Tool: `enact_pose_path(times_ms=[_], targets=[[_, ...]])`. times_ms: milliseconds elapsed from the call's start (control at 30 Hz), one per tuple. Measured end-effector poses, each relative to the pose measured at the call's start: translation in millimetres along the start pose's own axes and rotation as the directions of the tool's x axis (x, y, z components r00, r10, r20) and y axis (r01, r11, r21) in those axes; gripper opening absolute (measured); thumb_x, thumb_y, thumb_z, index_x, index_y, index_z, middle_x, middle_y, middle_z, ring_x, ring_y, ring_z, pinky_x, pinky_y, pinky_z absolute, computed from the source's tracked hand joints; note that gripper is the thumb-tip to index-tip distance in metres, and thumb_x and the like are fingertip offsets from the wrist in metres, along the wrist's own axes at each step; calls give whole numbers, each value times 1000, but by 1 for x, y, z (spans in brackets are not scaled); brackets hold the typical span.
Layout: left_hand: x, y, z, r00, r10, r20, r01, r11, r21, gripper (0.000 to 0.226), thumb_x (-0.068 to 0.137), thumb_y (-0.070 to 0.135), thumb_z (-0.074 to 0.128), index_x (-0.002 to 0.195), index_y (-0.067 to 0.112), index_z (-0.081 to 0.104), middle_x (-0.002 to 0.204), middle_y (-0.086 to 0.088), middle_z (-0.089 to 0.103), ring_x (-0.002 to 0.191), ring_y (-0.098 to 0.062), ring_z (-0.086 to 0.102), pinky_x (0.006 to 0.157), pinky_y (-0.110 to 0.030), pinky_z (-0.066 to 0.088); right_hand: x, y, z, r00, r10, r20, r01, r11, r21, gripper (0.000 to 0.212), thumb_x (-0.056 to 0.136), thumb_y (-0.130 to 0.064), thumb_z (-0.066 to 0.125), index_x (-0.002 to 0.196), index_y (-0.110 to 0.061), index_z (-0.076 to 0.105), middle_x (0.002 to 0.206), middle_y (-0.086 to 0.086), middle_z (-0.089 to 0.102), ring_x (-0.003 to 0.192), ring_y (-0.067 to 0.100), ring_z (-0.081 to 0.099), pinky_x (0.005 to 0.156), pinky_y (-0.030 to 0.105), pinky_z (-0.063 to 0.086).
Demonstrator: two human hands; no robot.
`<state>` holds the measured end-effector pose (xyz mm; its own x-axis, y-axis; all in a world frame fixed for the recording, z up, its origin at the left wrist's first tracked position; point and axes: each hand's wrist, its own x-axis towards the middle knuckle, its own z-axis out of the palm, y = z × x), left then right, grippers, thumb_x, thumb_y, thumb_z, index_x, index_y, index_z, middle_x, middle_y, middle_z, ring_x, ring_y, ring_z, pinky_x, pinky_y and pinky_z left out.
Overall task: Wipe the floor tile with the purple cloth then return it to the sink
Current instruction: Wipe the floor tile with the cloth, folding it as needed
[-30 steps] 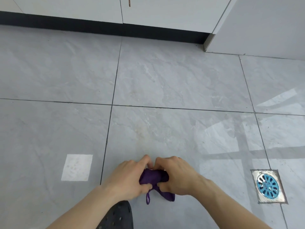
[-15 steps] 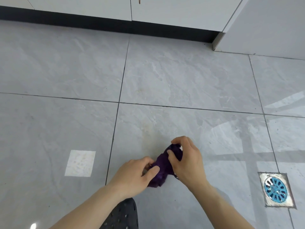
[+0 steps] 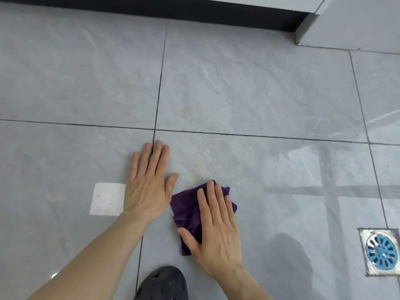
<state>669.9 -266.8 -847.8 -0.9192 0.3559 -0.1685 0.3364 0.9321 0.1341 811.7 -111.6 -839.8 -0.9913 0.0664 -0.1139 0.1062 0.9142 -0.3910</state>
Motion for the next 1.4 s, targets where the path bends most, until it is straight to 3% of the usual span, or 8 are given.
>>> enact_pose_path(times_ms=[333,467,667,967,1100,1200,1333,1400], targets=[[3,-7,5,1000,-6,-11,5,994,-111,64,102,41,21,160,15,14,170,-2,13,158,-18,3,127,-50,14,121,8,-5,987,-150,-51,147,988,-50,70,101,-56,49,155,-12,39,168,6,25,158,23,14,127,48,19],[3,-7,4,1000,-26,5,26,991,-131,67,101,41,26,161,16,11,171,0,9,158,-17,1,126,-52,14,153,21,-15,992,-109,-59,106,993,-48,63,102,-51,49,154,-16,40,169,2,25,158,21,16,126,46,20],[3,-6,2,1000,-19,19,21,993,-116,70,100,46,26,161,16,9,171,-1,9,158,-18,1,126,-51,13,103,40,-18,986,108,-126,-105,994,26,64,99,-37,58,155,-16,39,169,3,24,158,20,14,127,47,19],[2,-6,-1,999,5,33,-1,993,-116,74,98,51,28,161,14,11,170,-2,11,158,-19,4,126,-51,13,50,45,-26,998,70,-9,-69,997,24,69,100,-47,55,158,-18,33,170,-1,19,159,15,8,126,45,20],[3,-5,-8,999,-19,29,25,975,-221,79,96,60,27,161,19,9,171,3,8,157,-15,-3,127,-50,4,48,49,-55,996,82,38,-88,976,201,83,94,-63,55,161,-27,22,170,-13,15,157,4,5,126,34,24],[5,15,-25,995,95,-6,-94,968,-231,85,91,65,40,160,20,17,170,6,12,158,-17,0,126,-52,3,47,66,-76,997,72,-36,-65,983,174,87,89,-67,60,159,-29,27,168,-15,21,156,2,11,119,24,30],[12,58,-44,921,382,76,-346,891,-296,97,80,73,52,159,27,18,169,12,13,156,-10,2,127,-38,3,52,78,-77,987,-94,128,83,993,84,107,79,-74,66,162,-26,19,170,-13,13,158,7,4,125,33,26],[10,71,-43,884,446,138,-397,875,-278,103,76,72,57,159,27,17,167,13,16,155,-9,7,126,-30,4,54,79,-71,975,-164,147,155,985,70,106,78,-70,68,161,-24,22,170,-10,14,158,9,6,126,35,27]])
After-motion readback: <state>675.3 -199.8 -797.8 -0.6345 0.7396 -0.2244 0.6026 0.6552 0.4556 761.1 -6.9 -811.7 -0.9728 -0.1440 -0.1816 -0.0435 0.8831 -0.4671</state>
